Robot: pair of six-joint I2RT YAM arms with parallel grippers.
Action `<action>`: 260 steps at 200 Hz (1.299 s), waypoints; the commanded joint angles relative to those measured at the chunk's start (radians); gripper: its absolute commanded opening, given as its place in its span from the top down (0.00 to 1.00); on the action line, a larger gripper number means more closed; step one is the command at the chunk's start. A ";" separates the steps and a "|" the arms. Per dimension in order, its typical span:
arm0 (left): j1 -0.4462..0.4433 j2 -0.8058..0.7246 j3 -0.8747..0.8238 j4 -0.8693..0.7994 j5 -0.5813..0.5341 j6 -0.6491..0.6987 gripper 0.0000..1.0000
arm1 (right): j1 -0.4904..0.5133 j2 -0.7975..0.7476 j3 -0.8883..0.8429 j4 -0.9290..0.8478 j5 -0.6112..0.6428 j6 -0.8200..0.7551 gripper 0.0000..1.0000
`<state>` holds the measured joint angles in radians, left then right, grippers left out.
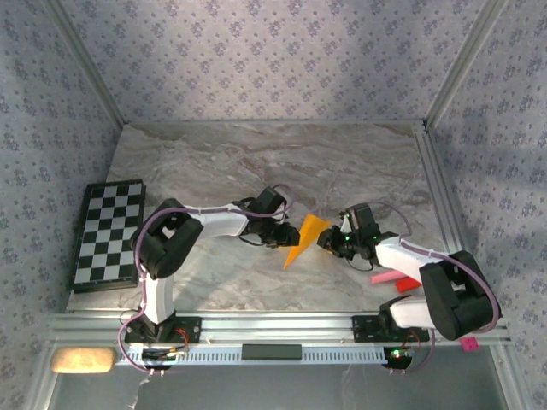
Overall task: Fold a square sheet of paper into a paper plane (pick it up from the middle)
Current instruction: Move a paper plane to the center of the table.
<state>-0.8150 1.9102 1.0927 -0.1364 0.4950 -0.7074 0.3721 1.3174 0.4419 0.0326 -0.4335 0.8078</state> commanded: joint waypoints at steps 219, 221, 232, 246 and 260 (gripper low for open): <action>-0.065 -0.209 -0.040 -0.132 -0.450 -0.043 1.00 | 0.017 -0.064 0.058 -0.001 -0.026 0.039 0.66; -0.067 -0.211 -0.037 -0.139 -0.459 -0.043 1.00 | 0.018 -0.064 0.058 0.002 -0.029 0.041 0.66; -0.077 -0.216 -0.024 -0.186 -0.514 -0.046 1.00 | 0.026 -0.058 0.068 0.021 -0.043 0.049 0.61; -0.089 -0.215 -0.014 -0.218 -0.548 -0.045 1.00 | 0.044 -0.042 0.091 0.032 -0.055 0.053 0.57; -0.101 -0.214 -0.008 -0.236 -0.574 -0.052 1.00 | 0.063 -0.013 0.122 0.033 -0.065 0.050 0.55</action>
<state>-0.8967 1.7031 1.0542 -0.2592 0.0628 -0.7448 0.4065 1.2720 0.5022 0.0559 -0.4675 0.8486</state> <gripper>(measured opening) 0.063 0.438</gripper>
